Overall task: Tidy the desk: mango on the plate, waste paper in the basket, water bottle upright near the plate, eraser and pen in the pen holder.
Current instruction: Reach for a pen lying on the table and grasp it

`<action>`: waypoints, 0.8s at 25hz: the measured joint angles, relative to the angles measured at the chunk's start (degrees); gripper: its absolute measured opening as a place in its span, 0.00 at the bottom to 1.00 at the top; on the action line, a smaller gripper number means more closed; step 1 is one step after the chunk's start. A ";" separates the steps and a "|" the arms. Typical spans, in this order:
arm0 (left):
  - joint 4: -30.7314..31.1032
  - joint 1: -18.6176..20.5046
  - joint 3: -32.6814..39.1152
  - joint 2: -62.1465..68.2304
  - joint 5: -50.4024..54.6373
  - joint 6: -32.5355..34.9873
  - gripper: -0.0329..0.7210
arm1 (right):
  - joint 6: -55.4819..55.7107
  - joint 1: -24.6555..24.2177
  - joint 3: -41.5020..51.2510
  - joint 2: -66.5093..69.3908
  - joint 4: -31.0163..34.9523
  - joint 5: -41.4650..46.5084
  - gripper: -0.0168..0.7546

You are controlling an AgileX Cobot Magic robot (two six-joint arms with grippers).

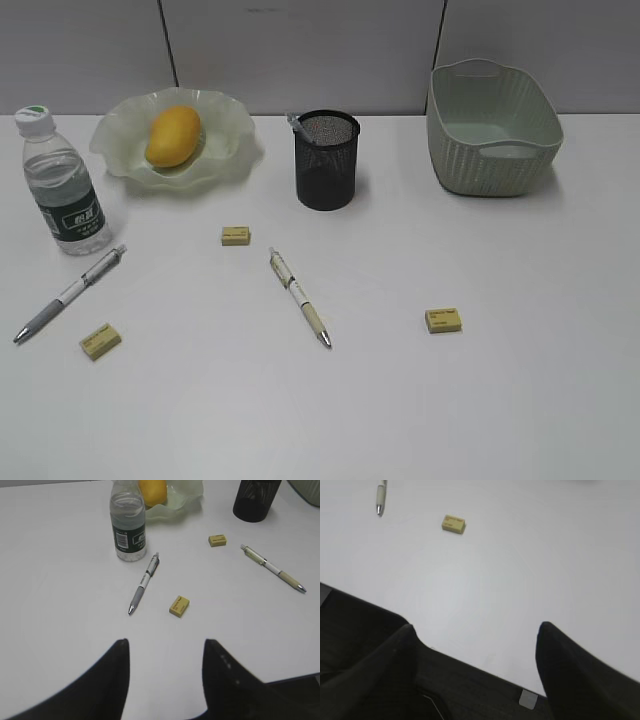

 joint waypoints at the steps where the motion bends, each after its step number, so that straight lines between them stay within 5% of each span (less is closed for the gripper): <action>1: 0.00 0.00 0.00 0.00 0.00 0.00 0.52 | 1.18 0.00 0.05 -1.47 -0.99 0.20 0.77; 20: 0.05 0.00 -1.80 3.95 -4.85 0.00 0.52 | 3.02 0.00 0.12 -3.83 -1.86 0.69 0.76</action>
